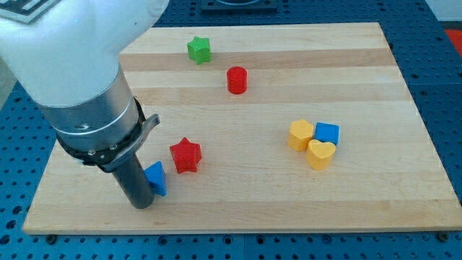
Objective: Place blue triangle below the red star
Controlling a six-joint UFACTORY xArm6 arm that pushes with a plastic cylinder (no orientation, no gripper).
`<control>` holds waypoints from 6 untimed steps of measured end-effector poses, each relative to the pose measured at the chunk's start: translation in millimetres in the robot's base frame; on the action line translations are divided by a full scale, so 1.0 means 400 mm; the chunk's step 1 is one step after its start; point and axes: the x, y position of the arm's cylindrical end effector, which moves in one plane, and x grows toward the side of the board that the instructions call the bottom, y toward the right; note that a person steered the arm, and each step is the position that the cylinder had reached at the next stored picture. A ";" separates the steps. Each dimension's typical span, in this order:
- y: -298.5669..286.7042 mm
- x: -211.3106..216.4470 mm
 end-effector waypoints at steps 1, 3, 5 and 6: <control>-0.074 -0.005; -0.027 -0.072; 0.104 -0.072; 0.110 -0.072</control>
